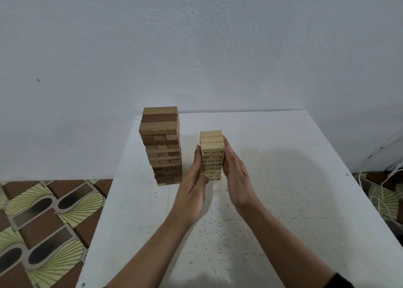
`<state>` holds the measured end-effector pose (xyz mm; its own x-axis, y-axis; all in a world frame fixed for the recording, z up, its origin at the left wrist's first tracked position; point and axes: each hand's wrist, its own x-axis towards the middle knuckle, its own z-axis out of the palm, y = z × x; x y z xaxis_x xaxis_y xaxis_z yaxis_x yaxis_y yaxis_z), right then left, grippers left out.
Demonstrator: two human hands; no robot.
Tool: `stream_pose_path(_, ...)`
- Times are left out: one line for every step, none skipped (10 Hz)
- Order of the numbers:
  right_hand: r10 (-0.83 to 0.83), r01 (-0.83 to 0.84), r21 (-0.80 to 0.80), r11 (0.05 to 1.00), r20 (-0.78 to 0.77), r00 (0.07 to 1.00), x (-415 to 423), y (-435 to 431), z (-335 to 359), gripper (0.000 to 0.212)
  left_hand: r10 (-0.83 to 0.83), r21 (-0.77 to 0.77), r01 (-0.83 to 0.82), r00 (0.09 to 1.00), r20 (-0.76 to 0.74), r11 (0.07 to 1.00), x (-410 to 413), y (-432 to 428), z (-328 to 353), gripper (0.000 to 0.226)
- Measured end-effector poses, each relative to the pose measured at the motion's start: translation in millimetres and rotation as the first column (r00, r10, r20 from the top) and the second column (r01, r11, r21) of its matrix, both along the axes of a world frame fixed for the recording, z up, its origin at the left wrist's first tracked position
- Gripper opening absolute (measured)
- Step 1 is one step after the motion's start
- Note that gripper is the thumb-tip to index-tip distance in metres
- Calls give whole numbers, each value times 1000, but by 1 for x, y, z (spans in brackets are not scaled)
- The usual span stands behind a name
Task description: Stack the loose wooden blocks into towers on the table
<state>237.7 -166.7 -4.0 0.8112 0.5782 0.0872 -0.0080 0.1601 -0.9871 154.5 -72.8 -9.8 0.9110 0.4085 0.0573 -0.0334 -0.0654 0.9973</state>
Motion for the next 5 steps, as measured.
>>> stream_pose_path(-2,2,-2,1000,-16,1000,-1,1,1,60,2,-5,-2,1000,-22,1000,-1,1,0,58)
stream_pose_path(-7,7,4,1000,-23,1000,-1,1,1,61,-3,9,3,1000,-29,1000,0,1,0,58)
stream_pose_path(-5,5,1,1000,-27,1000,-2,1,-1,60,-10,14,10,1000,-28,1000,-1,1,2,57)
stream_pose_path(-9,9,3,1000,-45,999,-2,1,-1,62,-16,28,17,1000,-24,999,-1,3,0,57)
stream_pose_path(-55,55,-14,998,-36,998,-2,-2,0,62,-20,15,20,1000,-6,1000,-1,4,3,58)
